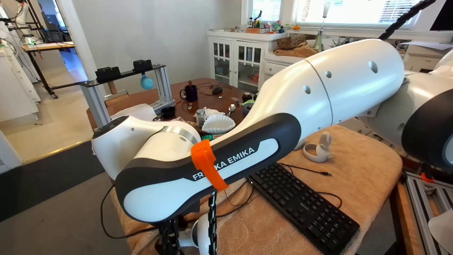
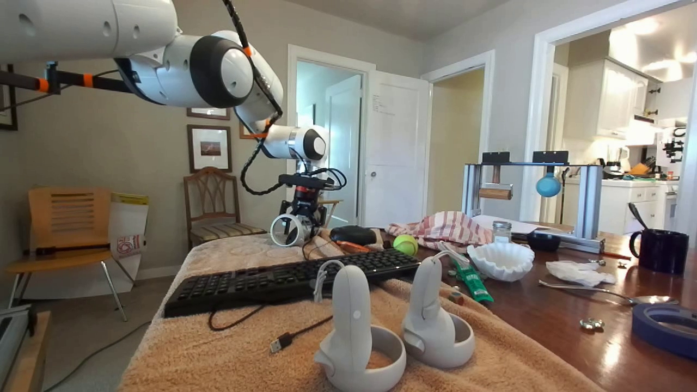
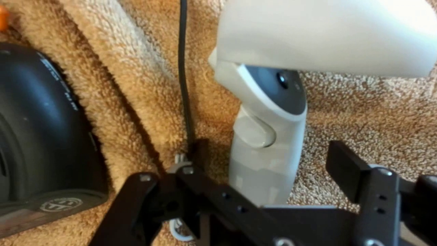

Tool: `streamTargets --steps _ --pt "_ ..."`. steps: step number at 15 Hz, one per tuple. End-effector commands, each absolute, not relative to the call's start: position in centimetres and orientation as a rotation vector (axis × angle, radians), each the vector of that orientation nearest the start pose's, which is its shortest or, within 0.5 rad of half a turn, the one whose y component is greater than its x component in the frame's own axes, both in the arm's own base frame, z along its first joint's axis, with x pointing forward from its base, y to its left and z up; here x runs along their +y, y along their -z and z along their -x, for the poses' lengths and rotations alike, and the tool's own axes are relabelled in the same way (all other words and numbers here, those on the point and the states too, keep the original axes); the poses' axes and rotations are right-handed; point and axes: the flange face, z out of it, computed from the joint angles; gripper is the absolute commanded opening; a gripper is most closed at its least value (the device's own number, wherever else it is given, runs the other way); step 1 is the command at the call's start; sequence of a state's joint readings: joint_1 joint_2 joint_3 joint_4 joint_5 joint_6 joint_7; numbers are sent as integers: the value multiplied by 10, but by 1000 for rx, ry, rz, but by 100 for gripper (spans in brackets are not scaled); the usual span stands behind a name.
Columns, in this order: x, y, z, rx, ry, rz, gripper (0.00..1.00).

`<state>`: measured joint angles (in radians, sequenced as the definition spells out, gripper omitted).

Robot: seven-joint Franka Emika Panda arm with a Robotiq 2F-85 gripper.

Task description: Move the white game console on the left to the right

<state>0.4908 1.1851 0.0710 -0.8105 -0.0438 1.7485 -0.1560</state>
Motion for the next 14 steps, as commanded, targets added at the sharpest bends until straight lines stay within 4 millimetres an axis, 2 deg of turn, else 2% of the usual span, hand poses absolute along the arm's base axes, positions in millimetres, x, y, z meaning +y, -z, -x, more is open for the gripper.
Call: streamTargets --steps 1,2,4,6,8,9,12,14 --pt "385 -164 -665 -1065 -382 2981 77" --pt "386 -164 -664 -1065 -385 2973 63" --pt "390 -165 -662 -1075 -382 2959 49" --pt "392 -168 -662 -1082 -373 2953 45" --pt "394 -169 -662 -1089 -365 2955 37" --pt "394 -169 -662 -1088 -360 2954 21" --pt "397 -198 -664 -1060 -334 2956 21" --pt "399 -232 -665 -1056 -264 2957 21"
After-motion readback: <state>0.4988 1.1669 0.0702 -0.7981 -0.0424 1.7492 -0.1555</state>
